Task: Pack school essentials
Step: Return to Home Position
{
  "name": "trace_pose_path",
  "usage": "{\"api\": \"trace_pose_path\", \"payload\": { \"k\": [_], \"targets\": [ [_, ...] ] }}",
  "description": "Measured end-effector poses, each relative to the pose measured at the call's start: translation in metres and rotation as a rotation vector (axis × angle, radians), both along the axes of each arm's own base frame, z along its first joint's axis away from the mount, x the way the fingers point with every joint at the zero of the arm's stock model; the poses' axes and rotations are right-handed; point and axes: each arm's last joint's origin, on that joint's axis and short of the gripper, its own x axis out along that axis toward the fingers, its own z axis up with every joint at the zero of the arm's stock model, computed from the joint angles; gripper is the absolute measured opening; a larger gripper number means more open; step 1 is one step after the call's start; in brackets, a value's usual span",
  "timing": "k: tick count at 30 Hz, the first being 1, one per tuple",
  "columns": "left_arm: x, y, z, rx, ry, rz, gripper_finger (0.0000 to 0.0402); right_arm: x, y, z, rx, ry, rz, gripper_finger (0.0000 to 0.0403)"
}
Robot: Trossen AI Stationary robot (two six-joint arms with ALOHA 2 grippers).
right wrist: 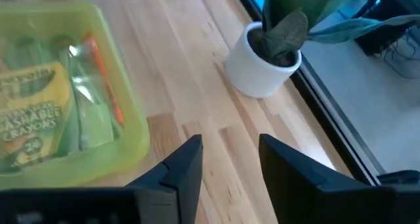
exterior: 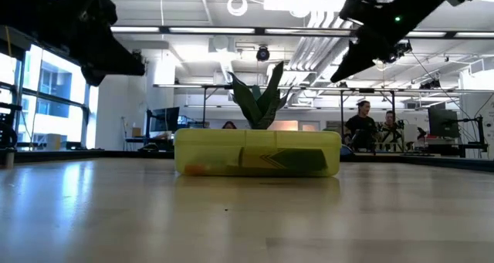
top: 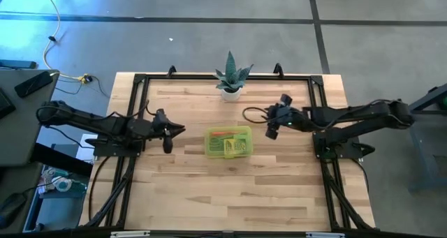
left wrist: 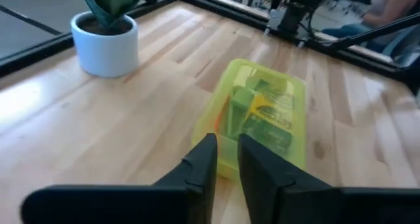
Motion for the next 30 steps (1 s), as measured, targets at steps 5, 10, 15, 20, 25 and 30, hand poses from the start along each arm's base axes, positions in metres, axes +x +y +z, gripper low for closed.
{"api": "trace_pose_path", "payload": {
  "k": [5, 10, 15, 20, 25, 30],
  "targets": [
    [-0.007, -0.004, -0.011, -0.017, -0.063, -0.026, 0.0019, -0.027, 0.001, -0.004, 0.022, -0.08, -0.013, 0.0111],
    [-0.014, -0.006, -0.017, -0.016, -0.136, -0.049, 0.0003, -0.049, 0.001, -0.006, 0.05, -0.156, -0.032, 0.0068],
    [-0.019, -0.008, -0.023, -0.014, -0.183, -0.052, 0.0001, -0.066, 0.001, -0.005, 0.051, -0.223, -0.031, 0.0019],
    [-0.024, -0.008, -0.027, 0.012, -0.232, -0.061, 0.0, -0.077, 0.001, 0.0, 0.049, -0.297, -0.032, 0.0008],
    [-0.028, -0.007, -0.037, 0.01, -0.279, -0.045, 0.0, -0.089, 0.001, -0.003, 0.05, -0.342, -0.03, 0.0002],
    [-0.031, -0.007, -0.035, 0.012, -0.294, -0.047, 0.0, -0.1, 0.002, -0.008, 0.074, -0.395, -0.02, 0.0001]
  ]
}}
